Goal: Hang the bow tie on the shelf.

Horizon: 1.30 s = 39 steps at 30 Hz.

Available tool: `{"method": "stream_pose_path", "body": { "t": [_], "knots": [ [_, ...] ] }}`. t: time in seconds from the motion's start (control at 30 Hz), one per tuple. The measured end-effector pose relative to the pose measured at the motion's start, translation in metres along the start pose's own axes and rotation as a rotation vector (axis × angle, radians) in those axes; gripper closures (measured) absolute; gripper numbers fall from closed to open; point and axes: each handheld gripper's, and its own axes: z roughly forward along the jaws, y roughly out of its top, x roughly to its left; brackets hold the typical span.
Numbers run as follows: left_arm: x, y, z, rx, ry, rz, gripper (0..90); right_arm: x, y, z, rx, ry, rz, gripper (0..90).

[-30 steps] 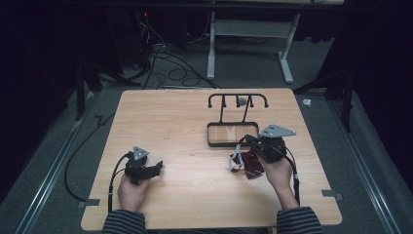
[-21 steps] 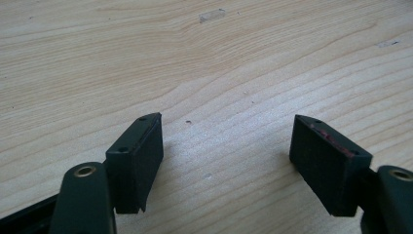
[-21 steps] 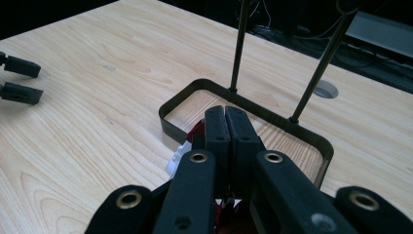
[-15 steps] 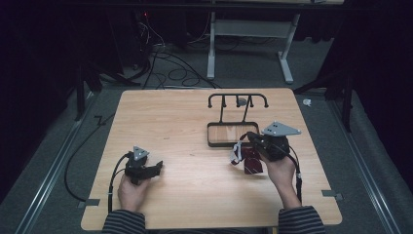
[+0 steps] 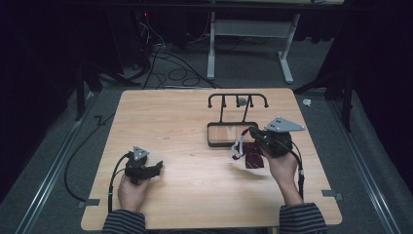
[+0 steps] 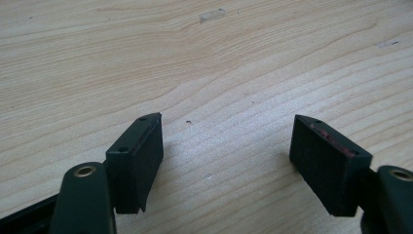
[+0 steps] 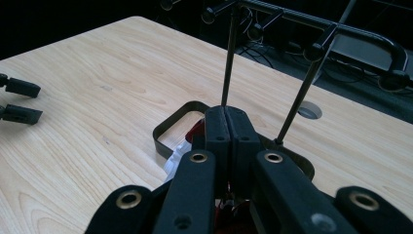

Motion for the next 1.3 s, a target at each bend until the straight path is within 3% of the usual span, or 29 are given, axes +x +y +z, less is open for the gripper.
{"method": "stream_pose_path", "body": {
  "t": [0.77,1.3],
  "knots": [
    [0.000,0.000,0.000,0.000,0.000,0.000,28.7,-0.003,0.024,0.011,-0.017,0.023,0.008,90.0],
    [0.001,0.000,0.000,0.000,-0.005,-0.004,28.6,-0.013,0.045,0.018,-0.029,0.041,0.044,90.0]
  ]
}}
